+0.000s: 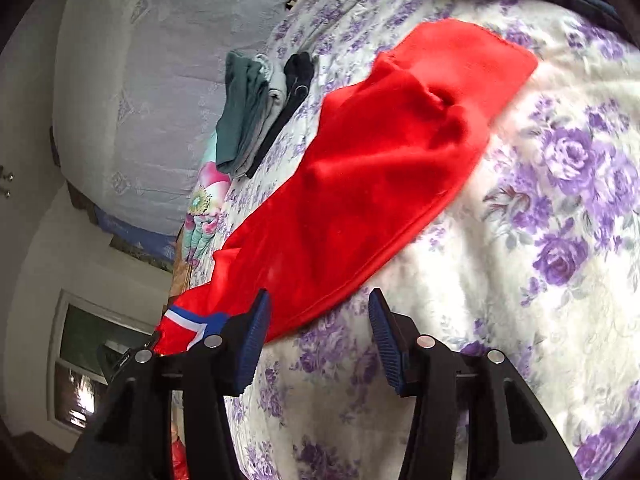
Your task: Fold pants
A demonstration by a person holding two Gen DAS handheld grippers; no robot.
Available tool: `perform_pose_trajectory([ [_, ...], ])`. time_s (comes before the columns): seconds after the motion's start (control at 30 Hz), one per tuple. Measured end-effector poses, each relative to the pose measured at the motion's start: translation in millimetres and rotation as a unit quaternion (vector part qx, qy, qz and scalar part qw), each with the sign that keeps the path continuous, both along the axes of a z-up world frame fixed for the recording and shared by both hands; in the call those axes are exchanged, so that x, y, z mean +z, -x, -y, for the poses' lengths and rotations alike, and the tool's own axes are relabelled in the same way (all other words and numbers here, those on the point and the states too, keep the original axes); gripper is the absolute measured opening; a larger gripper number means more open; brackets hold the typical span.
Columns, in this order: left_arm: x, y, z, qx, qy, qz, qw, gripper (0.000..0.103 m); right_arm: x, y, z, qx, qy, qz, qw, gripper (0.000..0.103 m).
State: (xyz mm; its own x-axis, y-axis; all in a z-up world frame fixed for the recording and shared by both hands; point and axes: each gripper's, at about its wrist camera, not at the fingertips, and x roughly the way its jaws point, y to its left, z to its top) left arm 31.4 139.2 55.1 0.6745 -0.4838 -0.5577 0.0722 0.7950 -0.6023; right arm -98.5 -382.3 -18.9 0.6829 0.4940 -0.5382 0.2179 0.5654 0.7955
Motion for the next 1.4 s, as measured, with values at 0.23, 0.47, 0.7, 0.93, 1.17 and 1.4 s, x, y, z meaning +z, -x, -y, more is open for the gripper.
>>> perform_pose_trajectory([
  [0.23,-4,7,-7,0.007,0.019,-0.002,0.9998,0.006,-24,-26,22,-0.034,-0.034,-0.017,0.999,0.003],
  [0.47,5,13,-11,0.007,-0.007,0.007,0.9999,0.006,16,17,5,-0.016,0.017,0.066,0.998,0.004],
  [0.7,31,-39,0,0.013,-0.029,0.018,0.9994,0.006,64,-54,28,-0.011,0.021,0.084,0.996,0.004],
  [0.93,46,-150,13,0.052,-0.041,-0.021,0.9976,0.062,82,-219,36,-0.012,0.067,0.029,0.997,0.055],
  [1.17,13,-81,14,-0.001,-0.139,0.004,0.9902,0.083,71,-143,11,0.005,0.169,0.081,0.982,0.056],
  [1.4,-21,-20,-28,0.01,-0.128,-0.005,0.9917,0.083,74,-112,16,0.002,0.266,0.047,0.963,0.057],
])
